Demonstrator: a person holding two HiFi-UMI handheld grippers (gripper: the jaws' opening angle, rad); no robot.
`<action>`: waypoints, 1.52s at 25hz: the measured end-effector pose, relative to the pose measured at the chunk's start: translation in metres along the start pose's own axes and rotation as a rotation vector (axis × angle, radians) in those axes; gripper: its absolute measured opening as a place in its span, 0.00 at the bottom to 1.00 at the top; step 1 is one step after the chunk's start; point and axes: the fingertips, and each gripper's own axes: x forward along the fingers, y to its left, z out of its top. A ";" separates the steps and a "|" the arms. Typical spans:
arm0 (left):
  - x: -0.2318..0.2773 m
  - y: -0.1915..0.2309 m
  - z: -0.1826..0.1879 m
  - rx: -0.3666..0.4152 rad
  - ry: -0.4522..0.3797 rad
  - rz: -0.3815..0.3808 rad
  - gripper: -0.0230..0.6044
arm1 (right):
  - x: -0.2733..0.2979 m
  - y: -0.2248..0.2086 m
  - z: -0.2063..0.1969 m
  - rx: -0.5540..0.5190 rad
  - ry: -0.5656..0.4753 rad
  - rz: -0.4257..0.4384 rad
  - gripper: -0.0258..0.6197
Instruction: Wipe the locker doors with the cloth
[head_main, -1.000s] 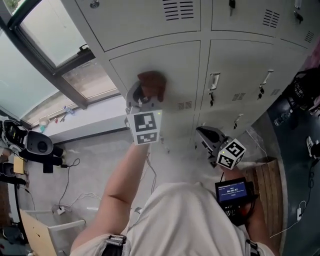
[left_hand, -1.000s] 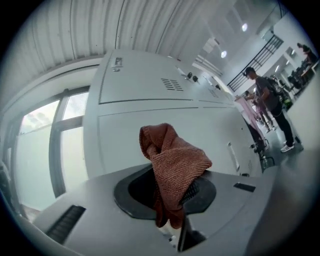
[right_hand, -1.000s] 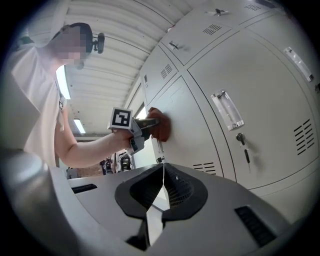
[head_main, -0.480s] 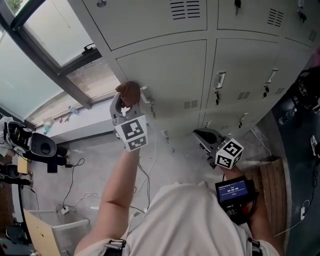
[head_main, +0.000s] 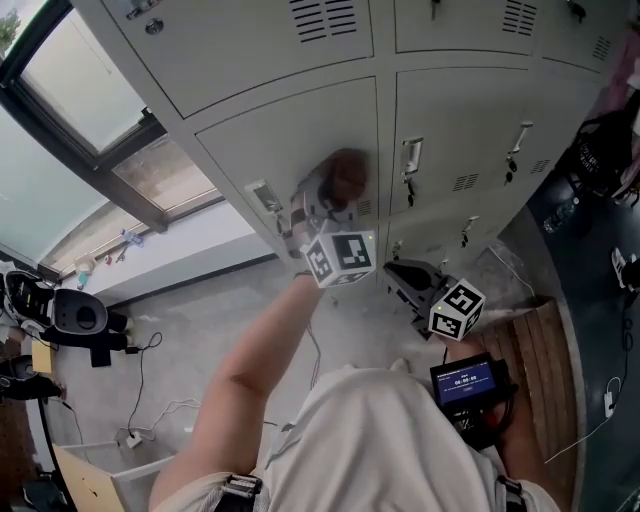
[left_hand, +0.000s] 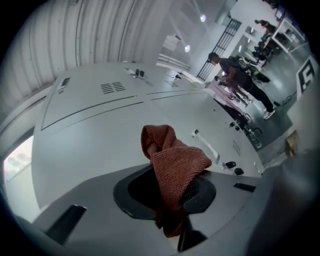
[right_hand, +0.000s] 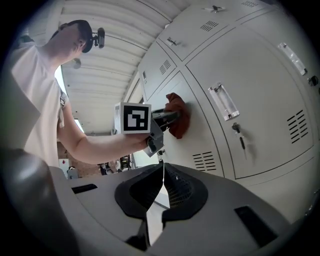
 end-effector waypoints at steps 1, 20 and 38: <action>0.007 -0.013 0.007 0.015 -0.009 -0.025 0.15 | -0.006 -0.004 0.001 0.002 -0.003 -0.013 0.07; -0.042 0.045 -0.065 -0.213 0.196 0.066 0.15 | 0.006 -0.003 0.002 0.013 0.001 0.045 0.07; -0.085 0.070 -0.142 -0.285 0.336 0.206 0.15 | 0.020 0.011 -0.014 0.033 0.028 0.063 0.07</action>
